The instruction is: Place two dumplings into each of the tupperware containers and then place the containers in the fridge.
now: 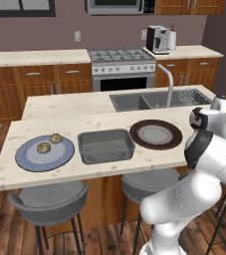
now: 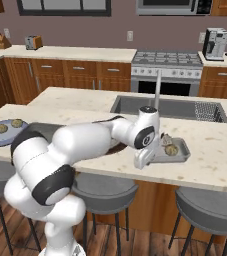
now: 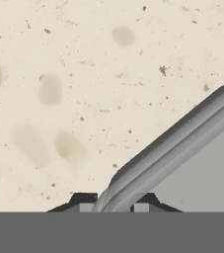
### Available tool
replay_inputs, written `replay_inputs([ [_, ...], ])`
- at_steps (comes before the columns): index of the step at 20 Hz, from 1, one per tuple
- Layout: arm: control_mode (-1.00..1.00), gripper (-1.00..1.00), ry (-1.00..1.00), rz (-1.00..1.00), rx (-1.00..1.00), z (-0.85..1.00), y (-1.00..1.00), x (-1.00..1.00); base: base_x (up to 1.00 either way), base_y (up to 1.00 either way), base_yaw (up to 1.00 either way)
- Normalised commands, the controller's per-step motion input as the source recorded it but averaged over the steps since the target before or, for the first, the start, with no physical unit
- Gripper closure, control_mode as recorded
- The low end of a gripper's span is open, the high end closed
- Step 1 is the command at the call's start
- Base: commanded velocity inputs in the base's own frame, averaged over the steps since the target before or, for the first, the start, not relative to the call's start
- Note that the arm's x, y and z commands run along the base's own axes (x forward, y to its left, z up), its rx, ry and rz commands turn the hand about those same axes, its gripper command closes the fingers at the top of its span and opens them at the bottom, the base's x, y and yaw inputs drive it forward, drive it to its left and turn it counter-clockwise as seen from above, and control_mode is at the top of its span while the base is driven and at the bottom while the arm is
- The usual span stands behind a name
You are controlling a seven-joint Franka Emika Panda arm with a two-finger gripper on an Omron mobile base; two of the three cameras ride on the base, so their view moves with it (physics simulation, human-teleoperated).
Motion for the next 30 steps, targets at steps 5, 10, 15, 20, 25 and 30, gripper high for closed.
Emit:
replay_inputs([
  [5,-1.0,1.0,-0.22,0.09,0.0,0.0,-0.09,0.0,0.0,0.0,0.0],
  [10,-1.0,1.0,-0.3,0.09,0.0,0.36,-0.02,-0.24,0.0,0.0,0.0],
  [15,-1.0,1.0,-0.19,0.11,-0.18,0.67,0.29,-0.36,0.0,0.0,0.0],
  [20,-1.0,1.0,0.05,0.13,-0.26,0.3,0.65,0.01,0.0,0.0,0.0],
  [25,-1.0,1.0,0.03,0.21,-0.13,0.2,0.41,-0.4,0.0,0.0,0.0],
  [30,-1.0,1.0,0.08,0.34,-0.07,0.03,0.47,-0.77,0.0,0.0,0.0],
])
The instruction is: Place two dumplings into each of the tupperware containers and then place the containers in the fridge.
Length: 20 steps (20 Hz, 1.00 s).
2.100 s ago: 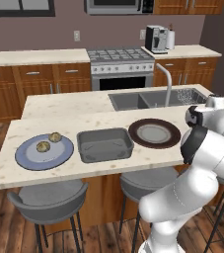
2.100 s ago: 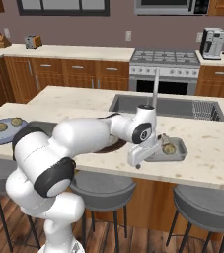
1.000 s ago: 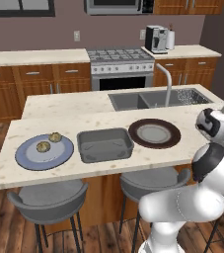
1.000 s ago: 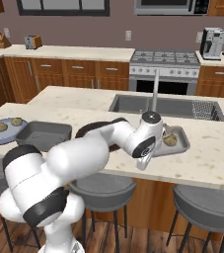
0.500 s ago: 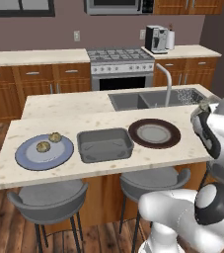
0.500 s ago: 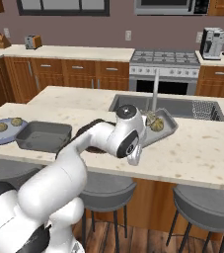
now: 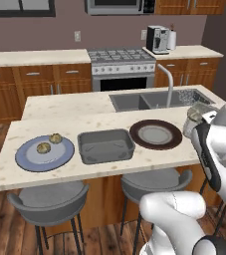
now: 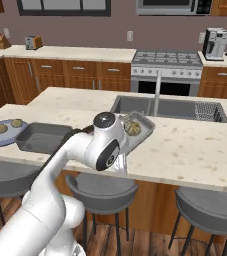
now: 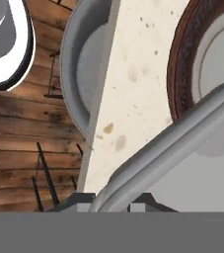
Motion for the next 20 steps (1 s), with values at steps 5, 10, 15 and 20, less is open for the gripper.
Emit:
replay_inputs([
  [5,-1.0,1.0,0.1,0.34,-0.08,0.0,0.89,-0.16,0.0,0.0,0.0],
  [10,-1.0,1.0,0.04,0.32,-0.06,0.0,0.75,0.0,0.0,0.0,0.0],
  [15,1.0,1.0,0.0,0.26,-0.03,0.0,0.47,0.0,0.0,0.11,0.06],
  [20,1.0,1.0,0.0,0.0,0.0,0.0,0.0,0.0,-0.04,0.44,0.38],
])
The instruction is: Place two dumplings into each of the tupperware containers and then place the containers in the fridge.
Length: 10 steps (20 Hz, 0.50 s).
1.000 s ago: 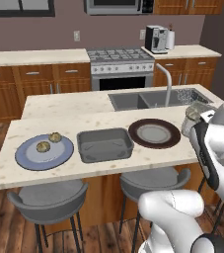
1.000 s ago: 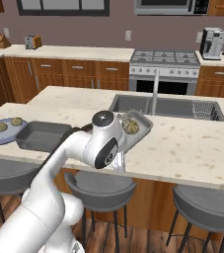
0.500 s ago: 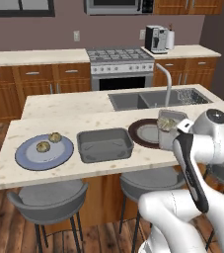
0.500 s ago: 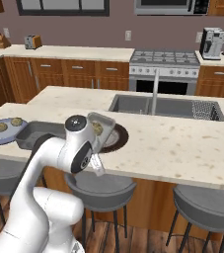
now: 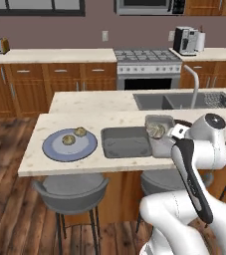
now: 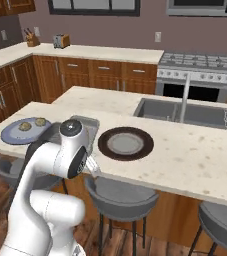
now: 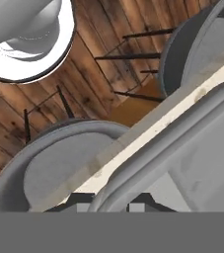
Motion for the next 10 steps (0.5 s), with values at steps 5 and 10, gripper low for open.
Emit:
replay_inputs([
  [5,1.0,1.0,0.0,0.0,0.0,0.0,0.0,0.0,-0.01,0.59,0.45],
  [10,1.0,1.0,0.0,0.0,0.0,0.0,0.0,0.0,-0.43,0.62,0.51],
])
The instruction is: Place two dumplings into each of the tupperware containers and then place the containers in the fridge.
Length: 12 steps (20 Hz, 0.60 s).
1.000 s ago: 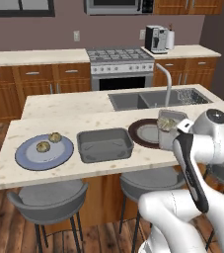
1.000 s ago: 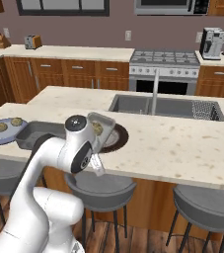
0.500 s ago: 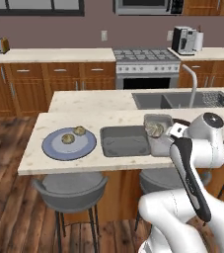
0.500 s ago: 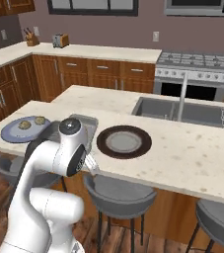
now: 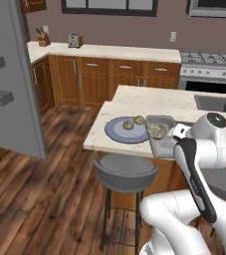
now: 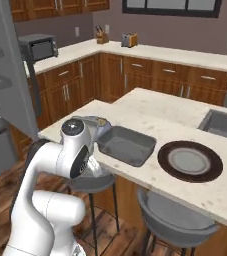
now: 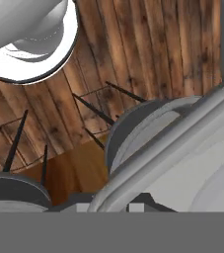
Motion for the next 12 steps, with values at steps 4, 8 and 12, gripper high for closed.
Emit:
replay_inputs([
  [4,1.0,1.0,0.0,0.0,0.0,0.0,0.0,0.0,-0.37,0.67,0.5],
  [8,1.0,1.0,0.0,0.0,0.0,0.0,0.0,0.0,0.06,0.64,0.5],
  [12,1.0,1.0,0.0,0.0,0.0,0.0,0.0,0.0,0.22,0.57,0.54],
])
